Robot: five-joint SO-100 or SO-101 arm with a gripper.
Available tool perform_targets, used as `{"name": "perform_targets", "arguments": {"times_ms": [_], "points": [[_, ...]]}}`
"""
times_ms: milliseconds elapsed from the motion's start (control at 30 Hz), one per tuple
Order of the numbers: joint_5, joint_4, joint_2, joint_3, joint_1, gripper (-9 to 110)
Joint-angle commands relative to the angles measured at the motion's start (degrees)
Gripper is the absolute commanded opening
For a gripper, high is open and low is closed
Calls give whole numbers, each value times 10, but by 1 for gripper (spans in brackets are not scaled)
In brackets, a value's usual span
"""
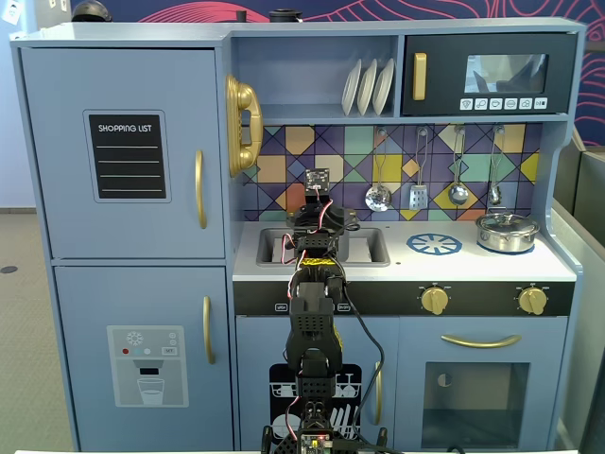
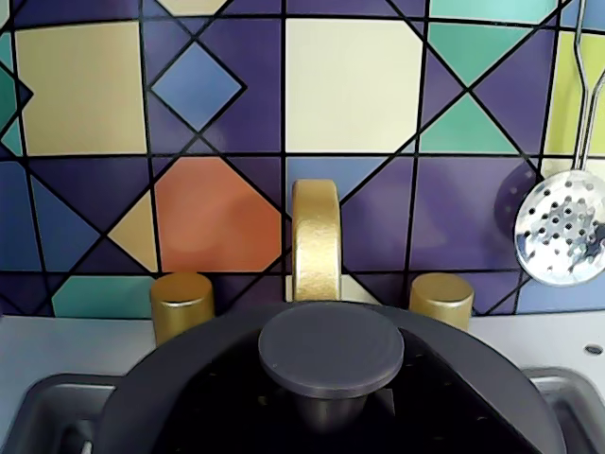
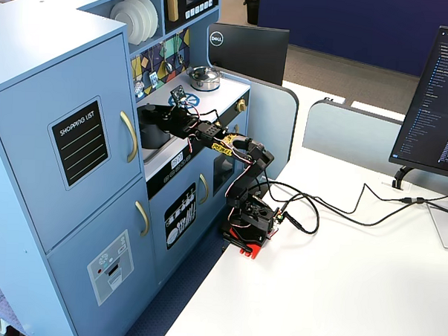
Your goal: Take off the lid from the gray recipient and place it on the counter
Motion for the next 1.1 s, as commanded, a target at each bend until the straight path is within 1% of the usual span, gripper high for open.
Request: {"name": "perform_targets", "arguments": {"times_ms": [0,467,700,1067], "points": [[5,-25,0,-47,-4,0],[-2,-10,19,-95,14,0],[8,-5,34,-96,75,0],[33,-8,32,-89,220,0]]}}
